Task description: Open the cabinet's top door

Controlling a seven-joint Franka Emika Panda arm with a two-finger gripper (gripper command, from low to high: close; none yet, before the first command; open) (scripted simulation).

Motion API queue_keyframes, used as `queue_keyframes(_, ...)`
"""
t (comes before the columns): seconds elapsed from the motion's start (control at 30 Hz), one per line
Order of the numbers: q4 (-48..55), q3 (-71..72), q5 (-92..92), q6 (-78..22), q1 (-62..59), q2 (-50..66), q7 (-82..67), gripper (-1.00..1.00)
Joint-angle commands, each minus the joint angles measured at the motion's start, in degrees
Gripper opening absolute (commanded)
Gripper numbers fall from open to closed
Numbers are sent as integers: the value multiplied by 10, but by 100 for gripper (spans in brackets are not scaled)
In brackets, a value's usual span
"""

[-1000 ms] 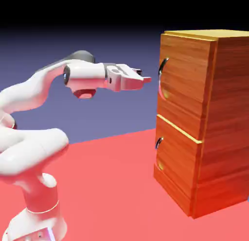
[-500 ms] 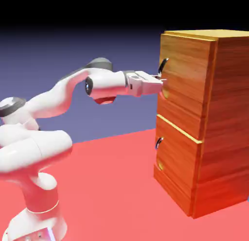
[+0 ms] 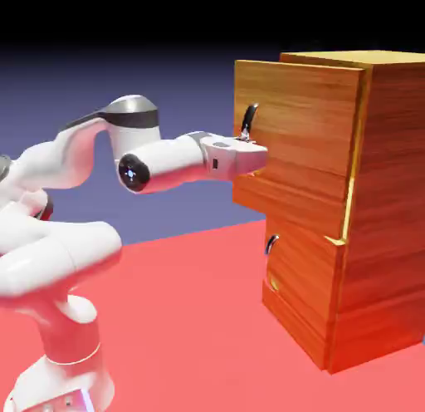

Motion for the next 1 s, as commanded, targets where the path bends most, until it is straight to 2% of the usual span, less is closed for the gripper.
queue_keyframes(0.0, -4, -16, -13, -24, -8, 9, -11, -100)
queue_keyframes(0.23, -6, -116, -120, -199, -78, 100, -93, -100)
queue_keyframes(0.5, 51, -187, -274, -377, -172, 260, -216, -100)
queue_keyframes(0.73, 133, -200, -405, -471, -227, 406, -322, -100)
queue_keyframes(0.97, 237, -191, -530, -521, -257, 551, -413, -100)
